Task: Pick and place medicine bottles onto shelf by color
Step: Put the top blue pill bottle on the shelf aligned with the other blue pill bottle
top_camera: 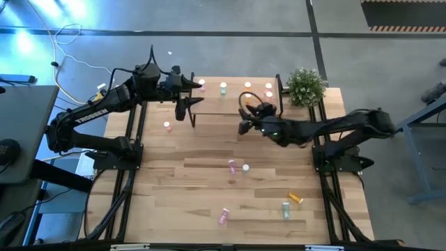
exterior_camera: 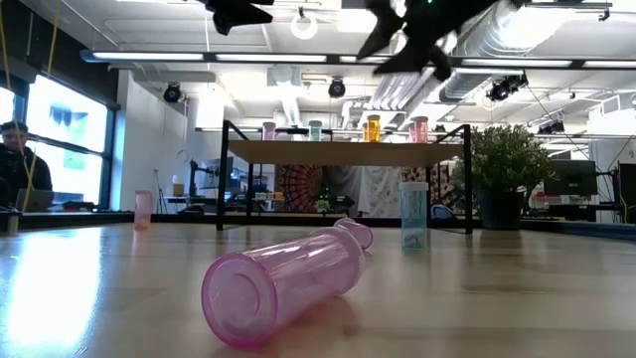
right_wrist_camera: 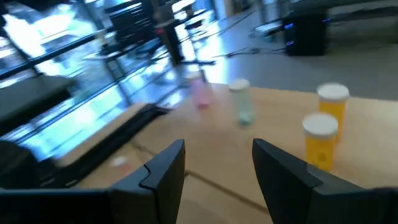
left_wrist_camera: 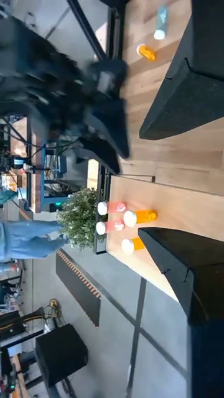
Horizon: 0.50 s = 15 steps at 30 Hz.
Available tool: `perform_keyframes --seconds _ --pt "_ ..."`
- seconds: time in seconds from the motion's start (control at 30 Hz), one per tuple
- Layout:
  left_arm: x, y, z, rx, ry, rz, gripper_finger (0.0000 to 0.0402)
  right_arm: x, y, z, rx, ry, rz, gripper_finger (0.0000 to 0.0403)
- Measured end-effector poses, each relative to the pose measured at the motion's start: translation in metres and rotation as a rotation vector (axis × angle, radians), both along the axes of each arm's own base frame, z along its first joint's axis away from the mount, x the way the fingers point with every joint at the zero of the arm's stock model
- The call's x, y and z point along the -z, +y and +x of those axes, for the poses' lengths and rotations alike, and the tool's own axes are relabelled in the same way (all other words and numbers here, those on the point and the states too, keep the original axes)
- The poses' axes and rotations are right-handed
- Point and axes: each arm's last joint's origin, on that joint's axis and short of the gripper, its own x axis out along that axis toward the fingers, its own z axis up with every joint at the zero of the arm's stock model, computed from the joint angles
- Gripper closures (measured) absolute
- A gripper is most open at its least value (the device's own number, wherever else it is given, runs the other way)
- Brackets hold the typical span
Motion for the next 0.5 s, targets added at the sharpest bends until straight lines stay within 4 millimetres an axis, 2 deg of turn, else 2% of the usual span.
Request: perform_keyframes --seconds 0.13,0.23,0.4,0.5 --pt "-0.002 -0.006 -0.008 -0.01 0.002 -0.064 0.0167 -0.034 0.006 -0.029 -0.193 0.039 0.066 0.0224" --pt "-0.002 -0.015 -0.01 0.005 0.013 -0.108 0.0167 -0.049 0.009 -0.048 -0.361 0.112 0.136 0.0224" --pt "-0.003 -0.034 -0.01 0.052 -0.019 -0.178 0.0167 -0.051 0.017 -0.071 -0.589 0.255 0.262 0.0224" --pt "0.014 -0.047 -0.01 0.022 -0.048 -0.219 0.0167 -0.044 0.023 -0.078 -0.67 0.358 0.31 0.0224"
